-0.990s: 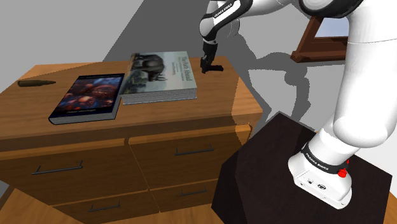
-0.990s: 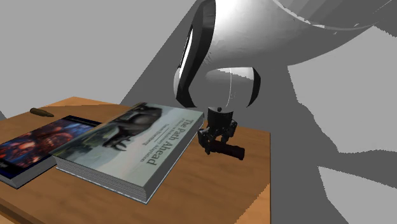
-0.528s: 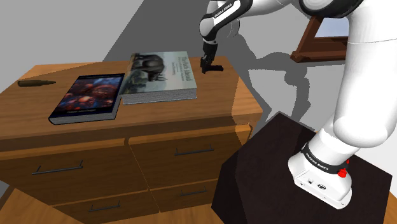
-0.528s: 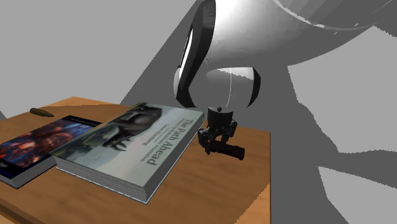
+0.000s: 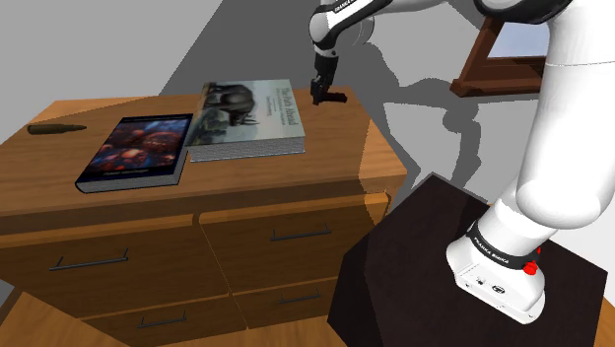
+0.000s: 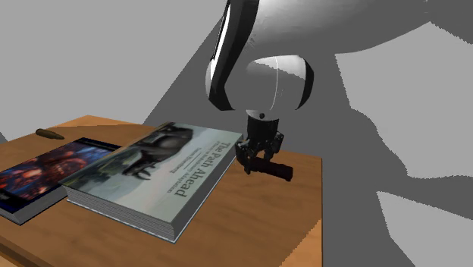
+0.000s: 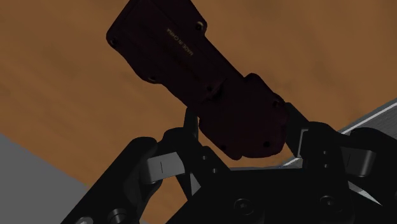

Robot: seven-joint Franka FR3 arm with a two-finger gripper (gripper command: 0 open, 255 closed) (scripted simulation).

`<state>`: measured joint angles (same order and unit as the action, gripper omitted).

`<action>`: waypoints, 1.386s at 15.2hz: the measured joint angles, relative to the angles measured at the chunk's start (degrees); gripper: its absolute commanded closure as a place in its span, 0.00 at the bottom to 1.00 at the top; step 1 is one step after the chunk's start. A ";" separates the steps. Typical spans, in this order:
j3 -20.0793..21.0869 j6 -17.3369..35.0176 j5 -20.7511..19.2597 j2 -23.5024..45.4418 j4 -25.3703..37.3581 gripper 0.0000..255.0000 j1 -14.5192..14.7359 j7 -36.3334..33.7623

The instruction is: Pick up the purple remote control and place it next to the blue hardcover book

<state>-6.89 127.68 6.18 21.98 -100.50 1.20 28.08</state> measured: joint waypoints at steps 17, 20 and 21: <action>0.62 -8.02 -1.79 -5.52 2.72 1.00 2.64 -4.48; 1.75 -7.61 -2.65 -6.57 1.41 1.00 5.18 -8.43; 2.21 -7.08 -2.96 -6.85 0.68 1.00 6.17 -9.95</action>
<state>-4.68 120.60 3.22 15.13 -99.82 7.37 18.13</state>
